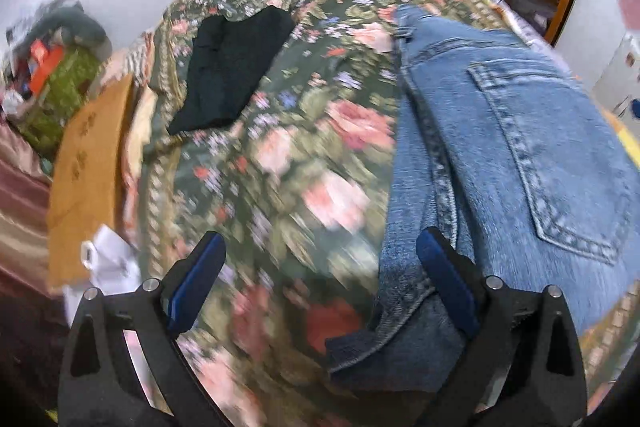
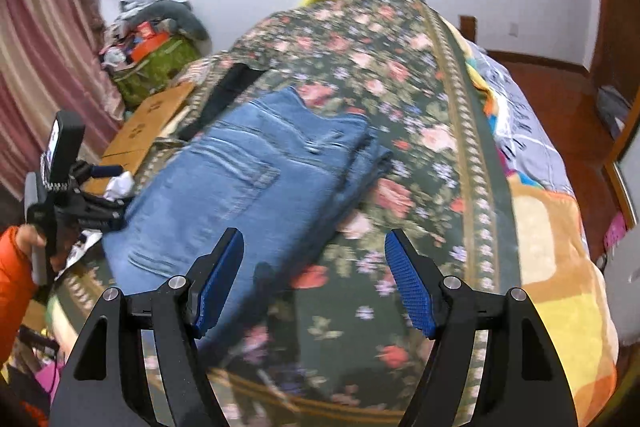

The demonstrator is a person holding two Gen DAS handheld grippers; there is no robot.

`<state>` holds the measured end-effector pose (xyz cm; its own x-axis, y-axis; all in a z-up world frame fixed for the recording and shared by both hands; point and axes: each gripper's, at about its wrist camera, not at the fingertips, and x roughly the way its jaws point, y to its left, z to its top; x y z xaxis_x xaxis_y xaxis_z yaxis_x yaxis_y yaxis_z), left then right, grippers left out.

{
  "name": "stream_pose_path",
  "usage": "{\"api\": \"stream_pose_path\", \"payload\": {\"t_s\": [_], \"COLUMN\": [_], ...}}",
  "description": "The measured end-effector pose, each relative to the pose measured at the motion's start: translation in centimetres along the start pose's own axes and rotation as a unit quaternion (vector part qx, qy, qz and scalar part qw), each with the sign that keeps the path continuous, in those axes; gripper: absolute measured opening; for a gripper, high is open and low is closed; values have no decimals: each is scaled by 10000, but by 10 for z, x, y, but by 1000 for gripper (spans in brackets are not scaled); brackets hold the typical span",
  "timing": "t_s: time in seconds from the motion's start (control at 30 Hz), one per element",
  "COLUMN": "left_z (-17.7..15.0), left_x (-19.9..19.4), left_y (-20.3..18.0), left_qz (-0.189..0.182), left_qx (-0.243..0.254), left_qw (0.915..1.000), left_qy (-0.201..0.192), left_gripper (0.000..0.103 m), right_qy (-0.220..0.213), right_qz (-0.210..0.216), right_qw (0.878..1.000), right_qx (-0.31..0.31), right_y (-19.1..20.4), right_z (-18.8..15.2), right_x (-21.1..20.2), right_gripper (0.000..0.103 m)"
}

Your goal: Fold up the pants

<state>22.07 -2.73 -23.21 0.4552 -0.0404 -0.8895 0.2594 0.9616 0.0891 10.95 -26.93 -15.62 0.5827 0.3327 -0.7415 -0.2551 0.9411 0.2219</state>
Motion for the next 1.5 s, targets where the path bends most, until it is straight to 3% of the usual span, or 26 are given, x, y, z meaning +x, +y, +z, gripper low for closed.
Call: {"api": "stream_pose_path", "payload": {"t_s": [0.13,0.27,0.4,0.53,0.57,0.63,0.73,0.87,1.0,1.17,1.33,1.43,1.5], "left_z": [-12,-7,1,2,1,-2,-8,-7,2,28,68,89,102], "left_x": [-14,-30,-49,-60,-57,-46,-29,-31,-38,-45,-40,-31,-23], "left_y": [-15,-23,-24,-33,-38,-46,-48,-44,-37,-18,-12,-12,-12], "left_qz": [-397,-328,-592,-783,-760,-578,-545,-606,-273,-267,-88,-56,-88], "left_qx": [-172,-282,-541,-416,-302,-122,-91,-131,-81,-302,-225,-181,-167], "left_qw": [9990,9988,9951,9930,9940,9968,9979,9976,9986,9969,9953,9941,9939], "left_qy": [-54,-241,-576,-778,-731,-533,-344,-315,-449,-679,-934,-1070,-1086], "left_gripper": [98,83,78,78,78,72,72,71,70,70,71,77,78], "right_qy": [15,191,245,182,173,180,231,279,443,259,-13,-147,-213], "right_qz": [40,120,50,30,-37,-52,-320,-300,-179,30,-7,-100,-132], "right_qw": [9997,9995,9994,9997,9996,9996,9987,9982,9977,9994,9999,9998,9997], "right_qx": [-255,-225,-236,-189,-205,-221,-324,-432,-478,-230,-111,-50,-2], "right_y": [20,23,22,17,18,16,13,11,9,-5,-17,-26,-34], "right_z": [-5,-14,-23,-26,-26,-29,-31,-32,-24,-9,17,34,46], "right_x": [3,13,16,15,15,16,20,19,15,7,8,16,25], "right_gripper": [70,67,54,44,35,33,12,12,15,41,58,67,68]}}
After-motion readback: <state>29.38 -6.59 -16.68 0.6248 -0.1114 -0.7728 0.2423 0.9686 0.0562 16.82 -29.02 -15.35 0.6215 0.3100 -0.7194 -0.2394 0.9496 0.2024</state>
